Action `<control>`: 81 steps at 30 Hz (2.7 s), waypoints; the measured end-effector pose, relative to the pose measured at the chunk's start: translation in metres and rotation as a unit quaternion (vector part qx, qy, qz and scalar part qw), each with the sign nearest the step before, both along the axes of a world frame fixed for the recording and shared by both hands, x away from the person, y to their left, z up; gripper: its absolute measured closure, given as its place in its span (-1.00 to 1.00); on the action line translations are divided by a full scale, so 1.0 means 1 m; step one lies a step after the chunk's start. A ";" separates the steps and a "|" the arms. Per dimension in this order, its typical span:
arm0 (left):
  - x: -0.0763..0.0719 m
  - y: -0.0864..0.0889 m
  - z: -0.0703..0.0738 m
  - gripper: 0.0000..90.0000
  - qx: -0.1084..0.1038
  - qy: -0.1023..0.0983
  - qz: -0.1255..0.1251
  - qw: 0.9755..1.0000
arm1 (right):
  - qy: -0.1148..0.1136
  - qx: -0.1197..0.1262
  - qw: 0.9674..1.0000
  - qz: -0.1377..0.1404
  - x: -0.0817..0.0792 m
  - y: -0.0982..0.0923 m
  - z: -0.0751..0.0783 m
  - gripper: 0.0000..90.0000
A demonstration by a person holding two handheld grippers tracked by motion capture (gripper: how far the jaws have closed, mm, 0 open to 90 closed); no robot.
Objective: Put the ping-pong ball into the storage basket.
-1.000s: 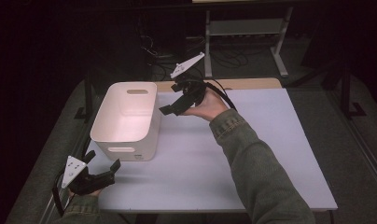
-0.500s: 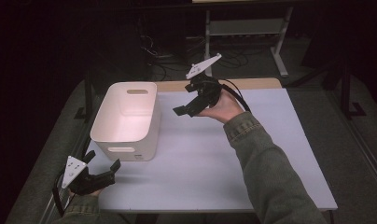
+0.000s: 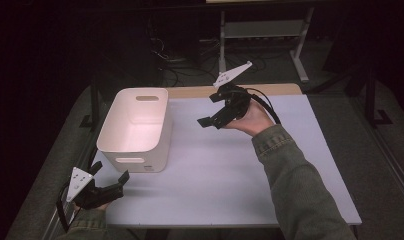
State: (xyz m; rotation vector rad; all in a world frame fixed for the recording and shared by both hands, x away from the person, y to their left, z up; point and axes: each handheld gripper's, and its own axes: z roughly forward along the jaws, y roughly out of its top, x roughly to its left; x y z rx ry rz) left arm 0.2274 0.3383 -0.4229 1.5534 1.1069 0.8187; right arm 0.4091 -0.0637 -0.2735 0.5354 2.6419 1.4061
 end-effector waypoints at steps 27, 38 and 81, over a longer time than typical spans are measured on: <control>0.000 -0.001 0.000 -0.99 0.003 0.002 0.002 1.000 | 0.006 0.014 0.999 -0.045 -0.009 -0.051 -0.019 -1.00; 0.000 -0.001 0.000 -0.99 0.005 0.002 0.002 1.000 | 0.012 0.016 0.998 -0.056 -0.014 -0.065 -0.031 -1.00; 0.001 -0.002 0.000 -0.99 0.009 0.004 0.003 1.000 | -0.003 0.056 0.992 -0.112 -0.049 -0.114 -0.076 -1.00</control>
